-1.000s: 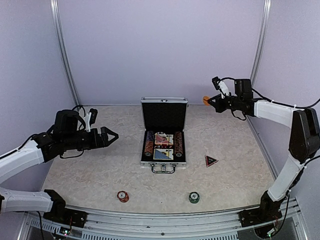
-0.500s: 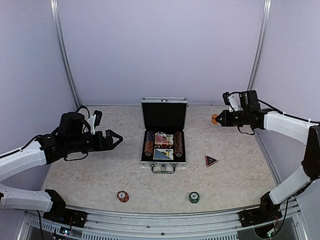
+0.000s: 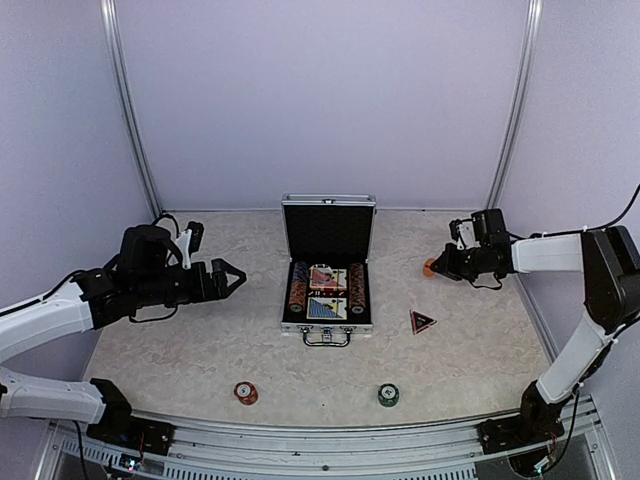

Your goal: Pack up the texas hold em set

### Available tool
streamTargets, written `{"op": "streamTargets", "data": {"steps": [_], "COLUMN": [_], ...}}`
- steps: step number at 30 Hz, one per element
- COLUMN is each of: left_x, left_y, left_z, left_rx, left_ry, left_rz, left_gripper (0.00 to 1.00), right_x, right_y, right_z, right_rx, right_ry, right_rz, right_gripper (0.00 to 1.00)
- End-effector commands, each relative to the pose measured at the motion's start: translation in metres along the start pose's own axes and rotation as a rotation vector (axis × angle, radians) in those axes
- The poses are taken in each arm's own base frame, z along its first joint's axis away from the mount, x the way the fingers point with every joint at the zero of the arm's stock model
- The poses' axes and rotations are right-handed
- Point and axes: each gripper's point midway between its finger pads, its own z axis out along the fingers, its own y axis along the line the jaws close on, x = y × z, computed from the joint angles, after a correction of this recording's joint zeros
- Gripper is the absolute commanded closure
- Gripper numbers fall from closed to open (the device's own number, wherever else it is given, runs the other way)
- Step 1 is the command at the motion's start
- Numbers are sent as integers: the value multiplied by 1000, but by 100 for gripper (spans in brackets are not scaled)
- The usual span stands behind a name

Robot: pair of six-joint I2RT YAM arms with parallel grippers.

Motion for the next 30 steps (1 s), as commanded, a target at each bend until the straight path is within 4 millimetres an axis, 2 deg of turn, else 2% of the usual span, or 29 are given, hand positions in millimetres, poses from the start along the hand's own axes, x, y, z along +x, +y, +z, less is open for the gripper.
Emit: {"op": "streamTargets", "data": {"steps": [1, 6, 13, 18, 20, 23, 25, 28, 30], "left_x": [-3, -4, -2, 0, 0, 0, 1, 1, 2], "left_y": [-3, -5, -12, -11, -10, -10, -10, -10, -9], "left_z": [-5, 0, 9, 11, 11, 10, 9, 8, 7], "left_rx": [5, 10, 20, 14, 11, 10, 9, 7, 4], "left_ry": [-24, -17, -2, 5, 5, 3, 4, 5, 7], "left_rz": [-4, -5, -3, 2, 2, 4, 4, 3, 5], "left_gripper": [1, 1, 1, 1, 1, 1, 1, 1, 1], "right_x": [-12, -15, -19, -21, -21, -22, -24, -28, -26], "right_y": [1, -16, -30, -36, -37, -39, -38, -28, -19], "right_z": [7, 17, 31, 38, 39, 37, 33, 21, 11], "right_rx": [-91, -119, -88, -77, -74, -57, -46, -32, 5], "right_ry": [-39, -42, -46, -57, -61, -70, -76, -79, -71], "right_rz": [86, 191, 249, 281, 289, 289, 275, 215, 149], "right_gripper": [100, 100, 99, 92, 87, 72, 59, 33, 3]}}
